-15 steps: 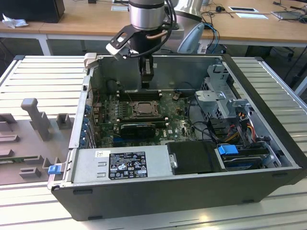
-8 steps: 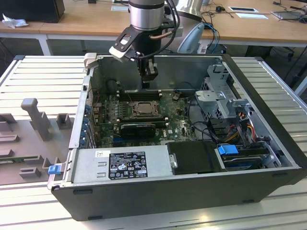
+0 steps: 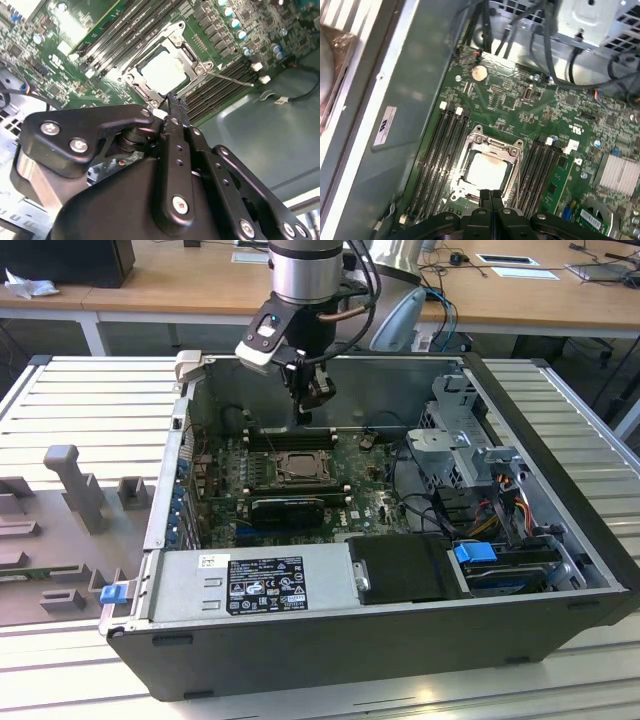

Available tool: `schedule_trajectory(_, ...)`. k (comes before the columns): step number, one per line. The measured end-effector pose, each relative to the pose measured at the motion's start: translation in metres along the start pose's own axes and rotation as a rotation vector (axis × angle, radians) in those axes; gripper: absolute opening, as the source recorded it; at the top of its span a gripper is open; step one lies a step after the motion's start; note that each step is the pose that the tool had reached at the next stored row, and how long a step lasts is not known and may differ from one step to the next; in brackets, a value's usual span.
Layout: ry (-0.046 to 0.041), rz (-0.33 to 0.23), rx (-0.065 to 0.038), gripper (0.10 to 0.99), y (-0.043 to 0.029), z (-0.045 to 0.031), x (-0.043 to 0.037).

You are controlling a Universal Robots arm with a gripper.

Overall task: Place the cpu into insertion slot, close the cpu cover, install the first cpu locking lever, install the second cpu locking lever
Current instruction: 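Install the first cpu locking lever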

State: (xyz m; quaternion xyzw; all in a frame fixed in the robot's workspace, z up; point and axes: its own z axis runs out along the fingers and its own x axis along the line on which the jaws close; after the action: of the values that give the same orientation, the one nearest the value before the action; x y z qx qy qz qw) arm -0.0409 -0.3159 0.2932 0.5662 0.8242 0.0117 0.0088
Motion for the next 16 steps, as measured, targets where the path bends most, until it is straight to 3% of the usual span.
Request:
schedule_trajectory(10,0.0062,-0.222,0.0,0.106,0.0,0.0,0.0)
schedule_trajectory(16,0.0088,-0.313,0.0,0.106,0.0,0.0,0.0)
